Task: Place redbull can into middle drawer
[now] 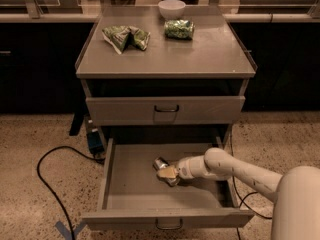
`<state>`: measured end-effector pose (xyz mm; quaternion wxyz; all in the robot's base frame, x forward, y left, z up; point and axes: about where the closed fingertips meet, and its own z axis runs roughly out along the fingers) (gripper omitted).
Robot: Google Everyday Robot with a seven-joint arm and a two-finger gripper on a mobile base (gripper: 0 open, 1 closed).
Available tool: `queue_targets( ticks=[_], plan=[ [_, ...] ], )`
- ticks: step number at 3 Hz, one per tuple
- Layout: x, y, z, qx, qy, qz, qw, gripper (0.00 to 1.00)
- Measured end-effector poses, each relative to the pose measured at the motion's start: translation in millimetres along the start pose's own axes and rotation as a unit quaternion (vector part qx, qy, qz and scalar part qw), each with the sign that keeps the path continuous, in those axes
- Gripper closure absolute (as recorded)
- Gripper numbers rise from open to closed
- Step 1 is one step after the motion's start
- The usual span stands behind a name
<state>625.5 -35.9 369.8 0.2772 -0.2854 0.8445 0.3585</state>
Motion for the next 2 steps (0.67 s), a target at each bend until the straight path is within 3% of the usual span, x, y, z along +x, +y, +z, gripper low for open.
queue_targets(
  ticks=[1, 2],
  plan=[
    [0.0, 0.0, 0.1, 0.0, 0.0, 0.0, 1.0, 0.0],
    [0.0, 0.0, 0.1, 0.0, 0.0, 0.0, 1.0, 0.0]
  ],
)
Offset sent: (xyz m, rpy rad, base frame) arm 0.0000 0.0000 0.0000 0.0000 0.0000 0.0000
